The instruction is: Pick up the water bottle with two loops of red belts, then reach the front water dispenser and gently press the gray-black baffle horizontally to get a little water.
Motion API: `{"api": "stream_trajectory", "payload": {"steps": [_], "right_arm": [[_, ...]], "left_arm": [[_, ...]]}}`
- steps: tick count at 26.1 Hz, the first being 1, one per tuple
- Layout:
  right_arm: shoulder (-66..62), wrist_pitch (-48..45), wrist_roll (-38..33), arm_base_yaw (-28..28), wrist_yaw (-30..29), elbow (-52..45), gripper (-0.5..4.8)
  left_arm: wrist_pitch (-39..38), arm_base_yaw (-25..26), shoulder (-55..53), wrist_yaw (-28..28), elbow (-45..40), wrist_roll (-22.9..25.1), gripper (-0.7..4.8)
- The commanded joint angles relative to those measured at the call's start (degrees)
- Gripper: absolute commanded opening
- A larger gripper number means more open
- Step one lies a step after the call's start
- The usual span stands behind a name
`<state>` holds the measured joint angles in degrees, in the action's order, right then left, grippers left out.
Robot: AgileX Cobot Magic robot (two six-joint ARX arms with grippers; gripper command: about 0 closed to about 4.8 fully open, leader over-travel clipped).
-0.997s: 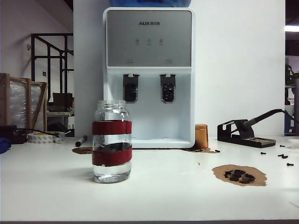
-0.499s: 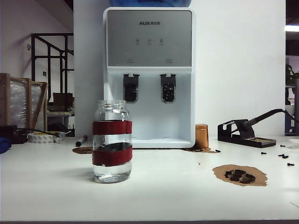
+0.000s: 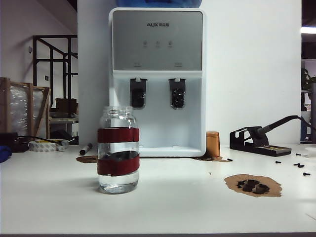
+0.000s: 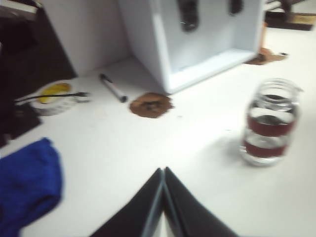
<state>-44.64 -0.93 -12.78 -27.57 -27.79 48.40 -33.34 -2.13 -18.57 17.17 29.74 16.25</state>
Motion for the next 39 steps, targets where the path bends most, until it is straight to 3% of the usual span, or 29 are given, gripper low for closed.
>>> {"api": "stream_trajectory", "payload": {"steps": [1,2,5,7,8,10,15,23,30,34,39], "right_arm": [[-1.7,5.2,13.0,0.0,9.9,-0.6,2.86],[-2.2,5.2,13.0,0.0,9.8,-1.4,3.19],[-2.4,2.2,13.1,0.0,9.7,-5.6,3.2],[-2.4,-13.3,12.1,0.0,6.6,-15.7,3.2],[-2.4,-21.5,11.9,-0.2,6.8,-21.6,3.45],[-2.4,-31.9,10.8,-0.6,7.3,-30.1,4.46],[-2.7,-37.4,9.8,-1.3,8.2,-36.5,4.63],[-16.7,-46.6,9.6,-7.2,8.8,-37.7,4.79],[-37.1,-65.6,9.3,-8.5,10.1,-37.2,4.79],[-48.2,-70.8,6.8,-8.5,6.7,-32.1,4.79],[-52.2,-72.1,6.8,-8.6,2.9,-30.0,4.79]], "left_arm": [[-6.5,0.1,-0.1,7.4,2.8,-0.2,-0.05],[-6.9,0.0,-0.1,8.7,3.3,-0.1,-0.05],[-7.6,0.0,-0.1,9.7,5.0,-0.2,-0.05],[-8.1,0.0,-0.1,11.2,7.5,-0.2,-0.05],[-9.1,0.0,-0.1,12.1,9.1,-0.2,-0.05],[-13.2,0.0,-0.1,14.1,12.1,0.4,-0.05],[-20.9,-0.3,-0.1,13.9,14.5,7.3,-0.05],[-23.0,-0.3,-0.1,13.7,15.0,8.0,-0.05],[-23.1,-0.3,-0.1,13.7,15.3,8.1,-0.05],[-22.8,-0.3,-0.1,13.7,16.1,8.1,-0.05],[-22.8,-0.2,-0.1,13.6,16.1,8.1,-0.05]]}}
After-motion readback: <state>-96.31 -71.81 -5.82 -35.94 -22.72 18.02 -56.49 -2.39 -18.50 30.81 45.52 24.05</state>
